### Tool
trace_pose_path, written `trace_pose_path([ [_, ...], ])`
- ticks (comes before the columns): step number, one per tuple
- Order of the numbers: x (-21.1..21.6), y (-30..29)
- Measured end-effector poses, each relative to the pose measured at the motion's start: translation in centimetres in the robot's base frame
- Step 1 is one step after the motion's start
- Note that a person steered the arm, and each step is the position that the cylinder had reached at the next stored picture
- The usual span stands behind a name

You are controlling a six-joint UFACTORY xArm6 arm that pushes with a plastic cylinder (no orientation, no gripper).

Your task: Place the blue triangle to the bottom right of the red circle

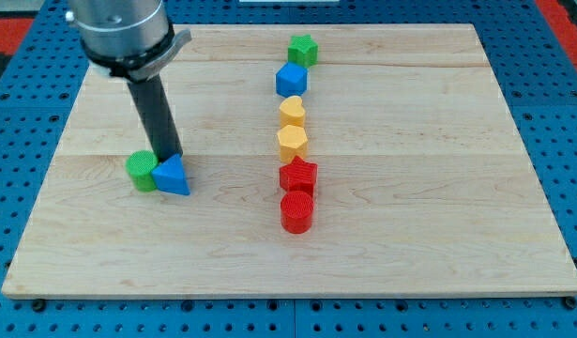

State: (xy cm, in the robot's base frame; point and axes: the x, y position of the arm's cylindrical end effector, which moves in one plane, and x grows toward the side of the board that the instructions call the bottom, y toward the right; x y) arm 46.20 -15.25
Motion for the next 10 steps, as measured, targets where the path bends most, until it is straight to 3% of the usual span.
trace_pose_path([
  [4, 8.1, 5.8],
  [6, 9.9, 10.9],
  [8, 11.8, 8.7],
  [10, 14.9, 14.3],
])
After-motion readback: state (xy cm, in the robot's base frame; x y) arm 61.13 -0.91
